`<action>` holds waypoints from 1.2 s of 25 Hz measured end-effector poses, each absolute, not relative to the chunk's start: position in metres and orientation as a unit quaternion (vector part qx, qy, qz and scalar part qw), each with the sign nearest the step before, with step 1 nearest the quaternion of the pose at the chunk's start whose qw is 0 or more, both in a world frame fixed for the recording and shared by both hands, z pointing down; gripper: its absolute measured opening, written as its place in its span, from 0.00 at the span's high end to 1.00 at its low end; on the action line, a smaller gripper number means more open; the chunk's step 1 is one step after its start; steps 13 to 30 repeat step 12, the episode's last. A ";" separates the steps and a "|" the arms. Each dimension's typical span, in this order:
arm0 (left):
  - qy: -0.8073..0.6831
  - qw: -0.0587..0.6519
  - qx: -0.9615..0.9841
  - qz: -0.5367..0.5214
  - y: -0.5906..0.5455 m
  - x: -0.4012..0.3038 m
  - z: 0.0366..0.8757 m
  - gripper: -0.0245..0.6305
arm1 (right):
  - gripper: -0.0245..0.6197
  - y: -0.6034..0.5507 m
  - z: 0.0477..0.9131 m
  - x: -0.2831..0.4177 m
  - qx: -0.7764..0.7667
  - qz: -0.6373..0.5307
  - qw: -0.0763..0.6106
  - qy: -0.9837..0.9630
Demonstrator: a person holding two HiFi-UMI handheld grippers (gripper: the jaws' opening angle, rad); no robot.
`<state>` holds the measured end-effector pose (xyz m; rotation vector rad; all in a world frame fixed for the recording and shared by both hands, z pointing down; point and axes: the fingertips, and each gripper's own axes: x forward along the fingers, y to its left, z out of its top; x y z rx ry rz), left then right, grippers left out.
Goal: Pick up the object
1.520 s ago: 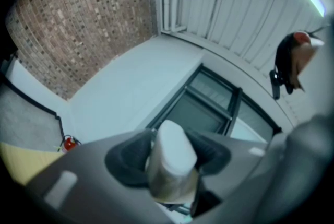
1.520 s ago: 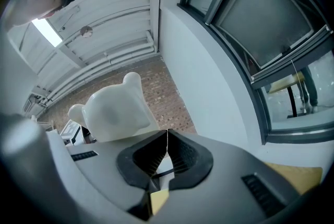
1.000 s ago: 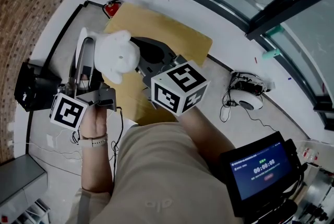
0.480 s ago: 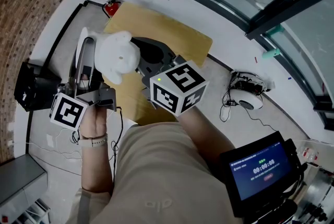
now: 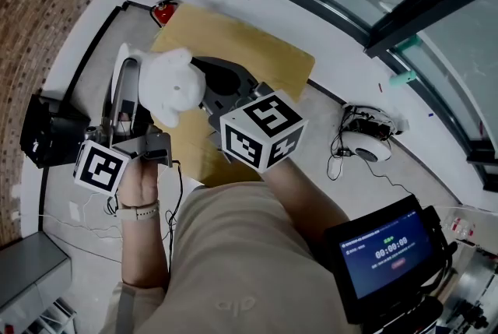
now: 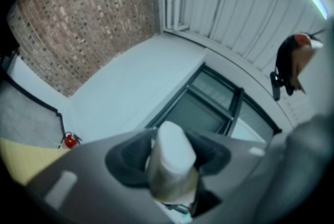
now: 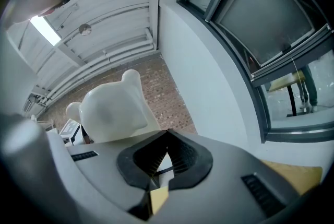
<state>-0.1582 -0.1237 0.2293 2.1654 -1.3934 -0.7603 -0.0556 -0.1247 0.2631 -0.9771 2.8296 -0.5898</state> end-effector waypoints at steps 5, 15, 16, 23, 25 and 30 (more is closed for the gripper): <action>-0.506 0.230 0.785 -0.275 -0.124 -0.158 0.231 0.65 | 0.95 -0.125 0.265 -0.055 -0.320 -0.195 0.043 0.926; -0.507 0.232 0.783 -0.275 -0.125 -0.158 0.233 0.65 | 0.95 -0.125 0.266 -0.056 -0.320 -0.197 0.041 0.926; -0.507 0.232 0.783 -0.275 -0.125 -0.158 0.233 0.65 | 0.95 -0.125 0.266 -0.056 -0.320 -0.197 0.041 0.926; -0.507 0.232 0.783 -0.275 -0.125 -0.158 0.233 0.65 | 0.95 -0.125 0.266 -0.056 -0.320 -0.197 0.041 0.926; -0.507 0.232 0.783 -0.275 -0.125 -0.158 0.233 0.65 | 0.95 -0.125 0.266 -0.056 -0.320 -0.197 0.041 0.926; -0.507 0.232 0.783 -0.275 -0.125 -0.158 0.233 0.65 | 0.95 -0.125 0.266 -0.056 -0.320 -0.197 0.041 0.926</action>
